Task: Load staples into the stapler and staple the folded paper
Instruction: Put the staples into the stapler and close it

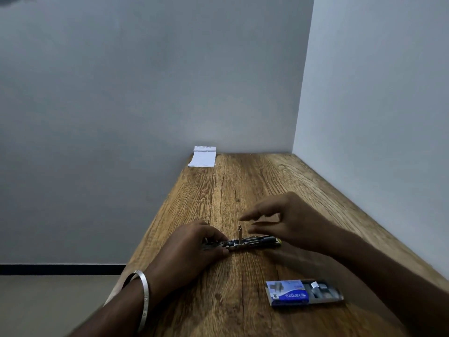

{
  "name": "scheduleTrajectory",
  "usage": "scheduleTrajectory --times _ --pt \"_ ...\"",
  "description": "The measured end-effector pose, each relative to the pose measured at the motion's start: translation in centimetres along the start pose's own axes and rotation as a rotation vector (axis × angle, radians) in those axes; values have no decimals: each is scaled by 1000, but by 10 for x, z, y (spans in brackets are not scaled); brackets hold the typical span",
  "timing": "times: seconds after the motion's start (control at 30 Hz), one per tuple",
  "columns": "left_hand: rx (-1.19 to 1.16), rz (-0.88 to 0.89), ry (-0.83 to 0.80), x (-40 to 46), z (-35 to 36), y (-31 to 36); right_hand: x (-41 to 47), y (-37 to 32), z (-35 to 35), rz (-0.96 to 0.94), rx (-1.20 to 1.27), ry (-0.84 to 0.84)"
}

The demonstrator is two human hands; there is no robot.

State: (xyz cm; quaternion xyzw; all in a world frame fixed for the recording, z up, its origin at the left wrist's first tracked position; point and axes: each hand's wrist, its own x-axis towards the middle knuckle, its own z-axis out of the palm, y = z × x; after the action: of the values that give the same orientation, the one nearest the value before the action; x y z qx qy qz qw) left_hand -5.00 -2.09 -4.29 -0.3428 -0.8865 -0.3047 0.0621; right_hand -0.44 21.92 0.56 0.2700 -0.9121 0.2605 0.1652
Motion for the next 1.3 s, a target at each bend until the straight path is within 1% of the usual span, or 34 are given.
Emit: scheduleTrajectory --times 0.1,0.17,0.4,0.67,1.3 --pt "-5 9 -3 -1 0 1 13 -11 10 -45 -94 -102" --pt "-8 8 12 -1 -1 2 17 -13 14 -73 -117 -120" --pt "-7 -1 16 -1 -2 3 7 -4 12 -35 -104 -36" --pt "-9 0 18 -2 -2 5 1 -2 14 22 -43 -28" --pt "-8 -1 18 -4 -4 10 -9 -5 17 32 32 43"
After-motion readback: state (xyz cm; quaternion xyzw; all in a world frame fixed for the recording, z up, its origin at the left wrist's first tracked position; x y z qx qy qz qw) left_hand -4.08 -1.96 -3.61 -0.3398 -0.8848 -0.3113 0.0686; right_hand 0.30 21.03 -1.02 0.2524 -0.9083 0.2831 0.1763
